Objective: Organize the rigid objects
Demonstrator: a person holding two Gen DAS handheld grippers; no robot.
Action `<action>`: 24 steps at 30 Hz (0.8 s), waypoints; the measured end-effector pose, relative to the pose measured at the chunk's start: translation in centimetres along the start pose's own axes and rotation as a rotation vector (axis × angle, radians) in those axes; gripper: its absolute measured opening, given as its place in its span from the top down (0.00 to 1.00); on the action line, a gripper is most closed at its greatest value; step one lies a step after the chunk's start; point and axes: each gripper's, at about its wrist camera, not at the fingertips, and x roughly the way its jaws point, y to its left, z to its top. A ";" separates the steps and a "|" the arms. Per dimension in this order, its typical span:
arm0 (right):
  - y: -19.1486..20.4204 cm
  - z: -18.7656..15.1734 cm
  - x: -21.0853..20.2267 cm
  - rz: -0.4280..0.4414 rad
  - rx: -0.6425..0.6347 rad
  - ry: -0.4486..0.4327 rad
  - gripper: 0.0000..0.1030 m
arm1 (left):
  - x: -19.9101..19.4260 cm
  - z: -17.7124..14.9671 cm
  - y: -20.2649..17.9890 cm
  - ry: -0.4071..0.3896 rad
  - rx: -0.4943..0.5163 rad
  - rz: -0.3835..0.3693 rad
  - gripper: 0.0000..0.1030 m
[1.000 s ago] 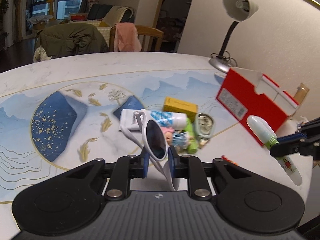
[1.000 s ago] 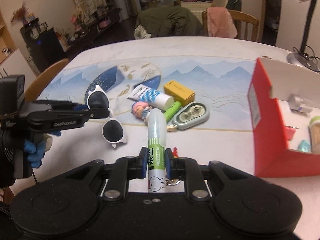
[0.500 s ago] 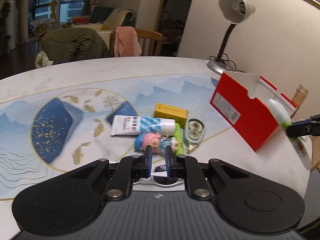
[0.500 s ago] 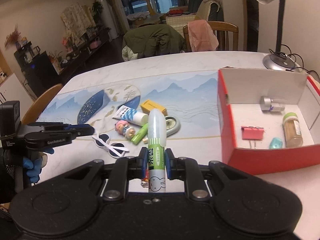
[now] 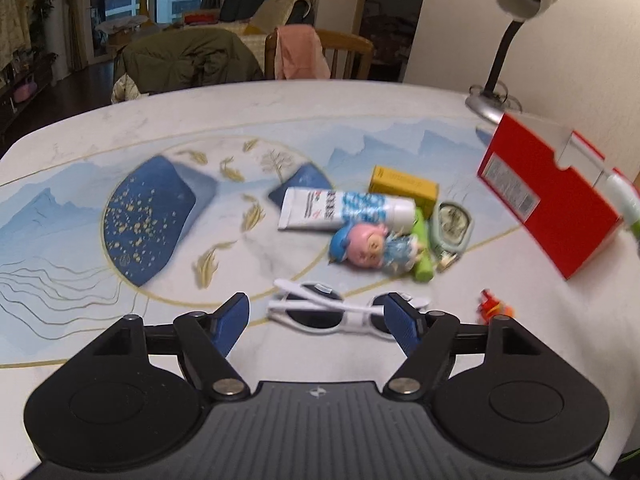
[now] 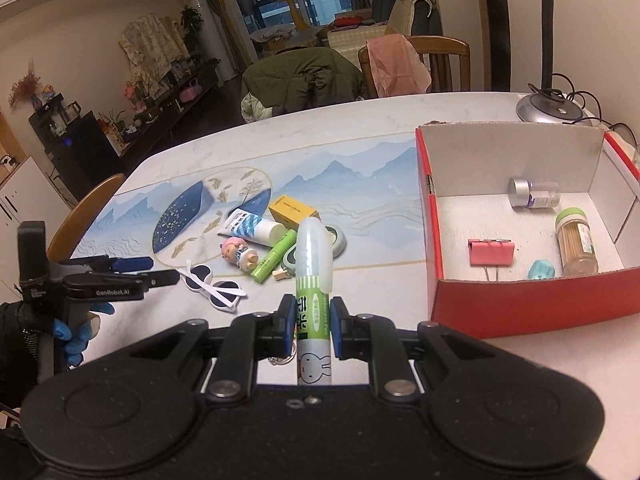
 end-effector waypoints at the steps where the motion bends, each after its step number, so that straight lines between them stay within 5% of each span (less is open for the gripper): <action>1: 0.0 0.0 0.0 0.000 0.001 0.002 0.84 | 0.2 -0.1 0.1 0.010 -0.003 -0.002 0.28; 4: -0.1 -0.1 0.2 -0.002 0.006 0.005 0.84 | 0.5 0.0 0.3 0.030 -0.074 -0.022 0.28; 14: -0.6 0.2 0.4 0.003 0.005 0.001 0.84 | 3.0 1.0 -1.5 0.138 -0.378 0.099 0.28; 24: -2.2 0.5 -0.1 0.022 -0.006 0.002 0.84 | 5.6 2.0 -3.5 0.150 -0.419 0.250 0.28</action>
